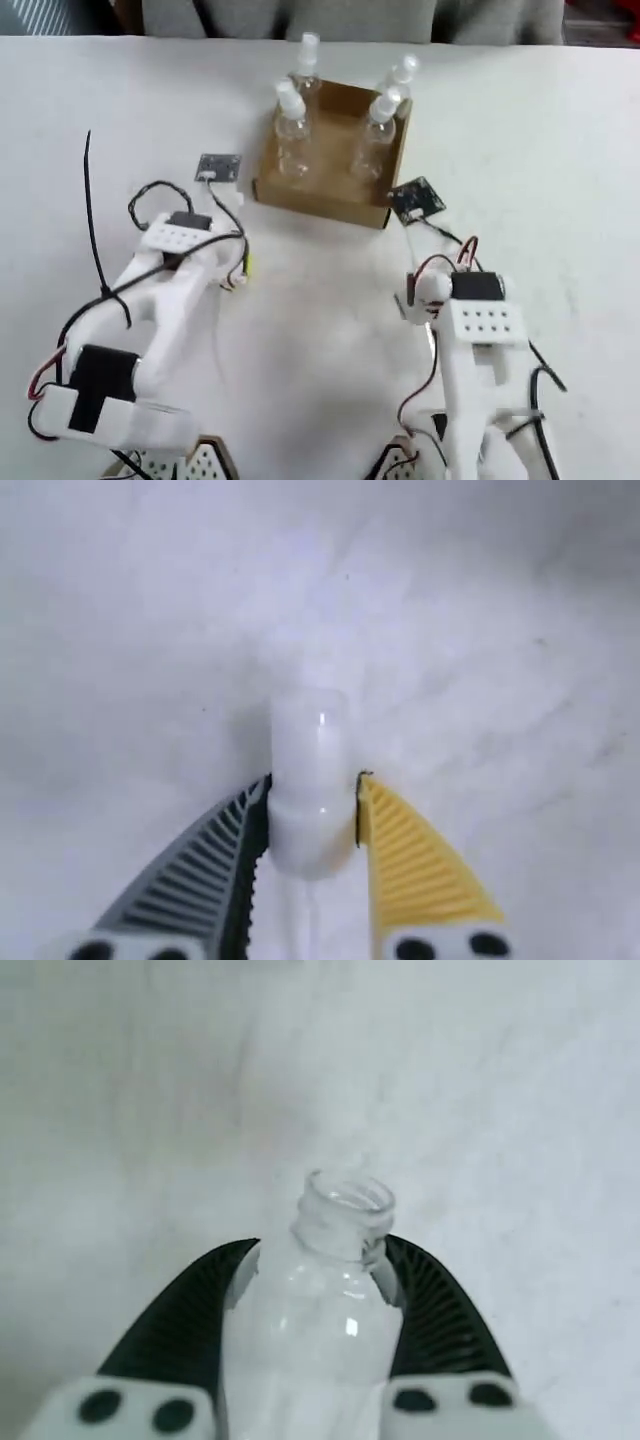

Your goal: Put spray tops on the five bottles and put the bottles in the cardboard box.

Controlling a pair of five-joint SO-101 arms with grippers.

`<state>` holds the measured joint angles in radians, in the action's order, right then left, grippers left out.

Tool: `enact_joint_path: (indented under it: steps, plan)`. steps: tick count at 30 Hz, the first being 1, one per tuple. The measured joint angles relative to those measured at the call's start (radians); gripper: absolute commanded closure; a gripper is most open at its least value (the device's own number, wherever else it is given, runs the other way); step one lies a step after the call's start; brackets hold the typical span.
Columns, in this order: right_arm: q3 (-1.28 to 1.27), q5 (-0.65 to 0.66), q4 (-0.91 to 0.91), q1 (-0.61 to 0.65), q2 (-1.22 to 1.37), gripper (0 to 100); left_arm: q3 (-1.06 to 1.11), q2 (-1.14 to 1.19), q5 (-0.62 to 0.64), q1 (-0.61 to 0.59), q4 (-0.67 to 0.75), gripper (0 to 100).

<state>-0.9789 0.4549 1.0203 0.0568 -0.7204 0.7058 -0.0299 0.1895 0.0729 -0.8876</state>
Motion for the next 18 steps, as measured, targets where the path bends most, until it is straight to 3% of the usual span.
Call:
enact_joint_path:
  steps: [9, 18]
  plan:
    - [-0.032, 0.000, -0.348, -0.199, -0.262, 98.2, 0.000, 0.000, 0.000, -0.002, 0.002, 98]
    - [-0.328, -0.002, -0.872, -0.305, -0.307, 98.2, 0.000, 0.000, 0.000, -0.002, 0.002, 98]
